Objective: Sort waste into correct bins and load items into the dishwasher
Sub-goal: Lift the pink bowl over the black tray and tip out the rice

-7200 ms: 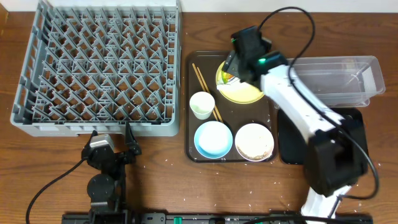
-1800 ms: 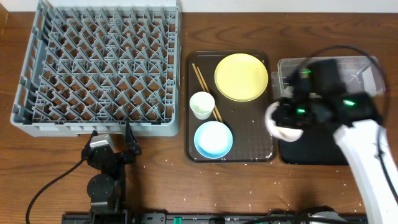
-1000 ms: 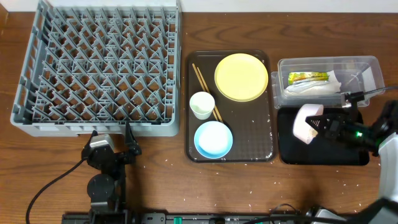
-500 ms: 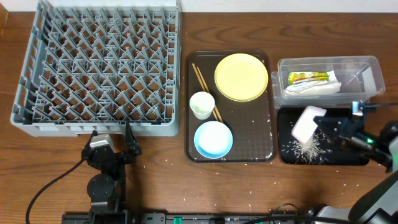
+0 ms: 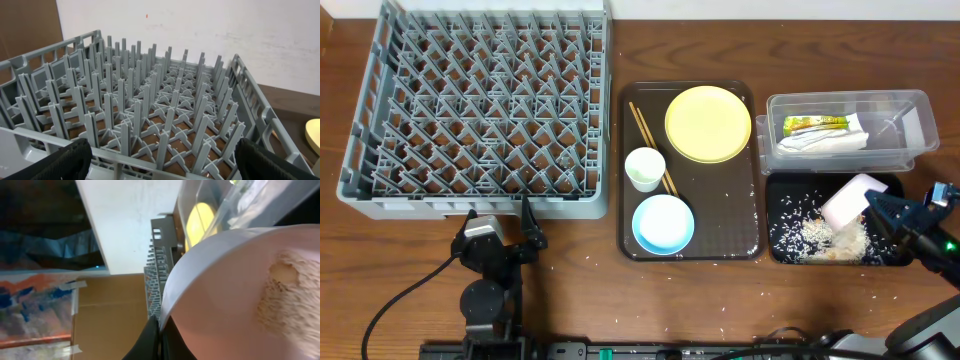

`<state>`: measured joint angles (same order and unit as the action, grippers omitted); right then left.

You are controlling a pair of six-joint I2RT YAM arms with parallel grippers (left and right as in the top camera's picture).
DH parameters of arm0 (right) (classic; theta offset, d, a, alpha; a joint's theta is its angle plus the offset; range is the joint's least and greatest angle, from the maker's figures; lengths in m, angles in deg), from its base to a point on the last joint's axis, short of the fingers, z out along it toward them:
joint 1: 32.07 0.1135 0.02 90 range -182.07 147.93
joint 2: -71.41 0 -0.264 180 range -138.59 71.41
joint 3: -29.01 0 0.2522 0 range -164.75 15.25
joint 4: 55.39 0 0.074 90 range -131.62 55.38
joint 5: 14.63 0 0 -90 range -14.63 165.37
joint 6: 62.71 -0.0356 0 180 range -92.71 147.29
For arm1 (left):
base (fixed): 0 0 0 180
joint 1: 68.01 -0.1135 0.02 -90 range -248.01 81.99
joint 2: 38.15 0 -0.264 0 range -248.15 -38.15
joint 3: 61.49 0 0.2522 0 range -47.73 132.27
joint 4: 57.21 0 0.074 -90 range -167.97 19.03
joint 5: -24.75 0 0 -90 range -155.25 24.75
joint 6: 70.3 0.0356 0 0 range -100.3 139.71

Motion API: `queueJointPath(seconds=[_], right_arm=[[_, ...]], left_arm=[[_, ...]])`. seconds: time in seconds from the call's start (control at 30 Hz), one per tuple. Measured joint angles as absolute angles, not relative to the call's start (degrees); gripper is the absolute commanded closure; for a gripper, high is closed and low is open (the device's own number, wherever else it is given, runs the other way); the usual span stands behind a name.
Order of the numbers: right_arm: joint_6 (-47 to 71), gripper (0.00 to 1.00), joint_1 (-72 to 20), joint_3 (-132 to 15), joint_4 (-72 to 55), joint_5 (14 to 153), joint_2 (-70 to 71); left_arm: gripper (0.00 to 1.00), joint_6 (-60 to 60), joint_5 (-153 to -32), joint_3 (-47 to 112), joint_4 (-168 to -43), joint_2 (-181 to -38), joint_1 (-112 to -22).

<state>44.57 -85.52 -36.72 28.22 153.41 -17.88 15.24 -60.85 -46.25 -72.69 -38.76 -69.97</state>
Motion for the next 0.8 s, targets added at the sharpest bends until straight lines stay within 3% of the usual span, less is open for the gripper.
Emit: queueJointPath(seconds=[0.8], right_arm=[[47.6,0.99,-86.0,-36.7,27.9,158.5,-17.9]], left_arm=[[0.08,15.2,-60.8,-46.3,-72.7,-38.8,-70.0]])
